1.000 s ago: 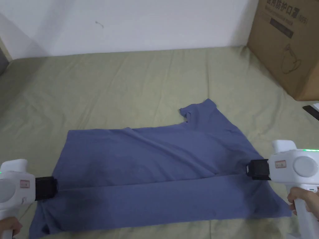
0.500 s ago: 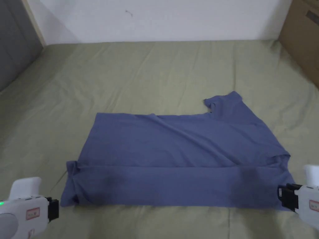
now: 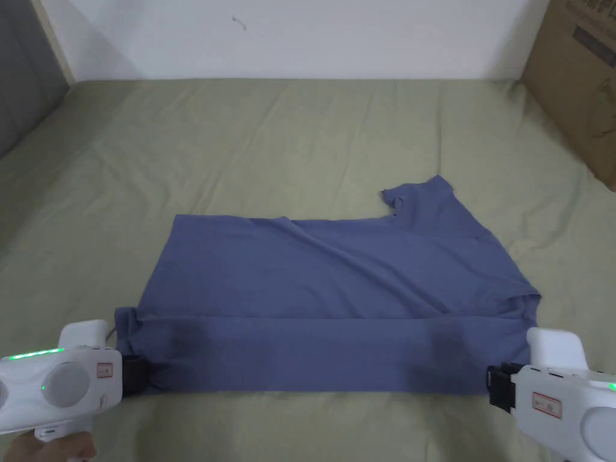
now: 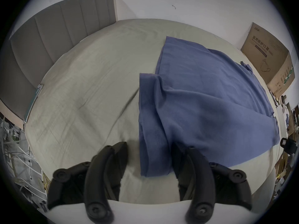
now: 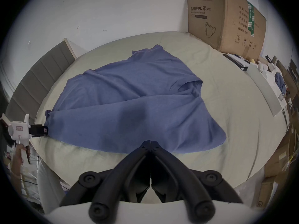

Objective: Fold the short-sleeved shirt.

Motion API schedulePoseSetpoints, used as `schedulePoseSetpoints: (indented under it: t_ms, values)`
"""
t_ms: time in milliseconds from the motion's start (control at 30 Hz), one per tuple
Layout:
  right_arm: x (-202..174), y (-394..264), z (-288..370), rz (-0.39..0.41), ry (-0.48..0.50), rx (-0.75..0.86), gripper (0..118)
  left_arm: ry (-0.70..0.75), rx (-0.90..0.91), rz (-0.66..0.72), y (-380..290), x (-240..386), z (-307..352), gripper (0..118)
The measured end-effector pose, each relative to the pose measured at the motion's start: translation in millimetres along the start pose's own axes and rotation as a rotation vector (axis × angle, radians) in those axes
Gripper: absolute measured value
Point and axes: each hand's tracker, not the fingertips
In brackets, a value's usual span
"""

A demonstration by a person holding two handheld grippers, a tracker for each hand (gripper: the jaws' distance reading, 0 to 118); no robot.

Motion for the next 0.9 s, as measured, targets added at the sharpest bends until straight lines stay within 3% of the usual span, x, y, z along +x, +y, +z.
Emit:
schedulePoseSetpoints:
  t_ms: [100, 267, 300, 400, 433, 600, 633, 700, 733, 800, 867, 900]
  values:
    - [-3.9, -2.7, -2.8, -0.008, 0.0, -0.004, 0, 0.012, 0.018, -0.018, 0.8, 3.7, 8.2, 2]
    - [-1.8, -4.7, -0.4, 0.03, -0.024, 0.008, 0, -0.01, -0.001, -0.059, 10.3, -0.3, 17.1, 2]
    - [1.8, -4.3, 0.6, 0.03, -0.038, 0.021, 13, -0.016, -0.001, -0.057, 12.3, -2.1, 20.0, 2]
    - [27.3, 3.3, -3.5, -0.034, -0.092, -0.003, 84, -0.045, 0.006, -0.037, 13.8, -3.3, 33.0, 2]
    - [38.7, 6.2, -5.8, -0.061, -0.106, -0.015, 91, -0.054, 0.01, -0.033, 14.7, -3.6, 35.6, 2]
    - [84.6, 17.3, -29.7, -0.087, -0.265, -0.061, 89, -0.037, 0.008, -0.076, 14.7, 6.6, 42.0, 2]
    - [92.4, 17.5, -39.9, -0.128, -0.263, -0.094, 86, -0.029, 0.005, -0.09, 14.6, 9.5, 41.9, 2]
    - [101.4, 14.9, -56.3, -0.196, -0.162, -0.164, 79, -0.017, 0.002, -0.105, 13.8, 13.8, 42.4, 2]
    - [98.2, 11.1, -63.1, -0.191, -0.181, -0.151, 79, -0.014, -0.001, -0.111, 13.7, 13.5, 41.0, 2]
    - [80.6, 10.4, -58.3, -0.081, -0.25, -0.121, 75, -0.011, -0.005, -0.118, 12.7, 15.3, 41.7, 2]
    - [67.7, 10.6, -53.0, -0.036, -0.218, -0.112, 50, -0.009, -0.01, -0.122, 12.9, 14.5, 42.0, 2]
    - [65.2, 11.2, -52.8, -0.041, -0.189, -0.116, 21, -0.011, -0.012, -0.125, 13.2, 14.5, 42.5, 2]
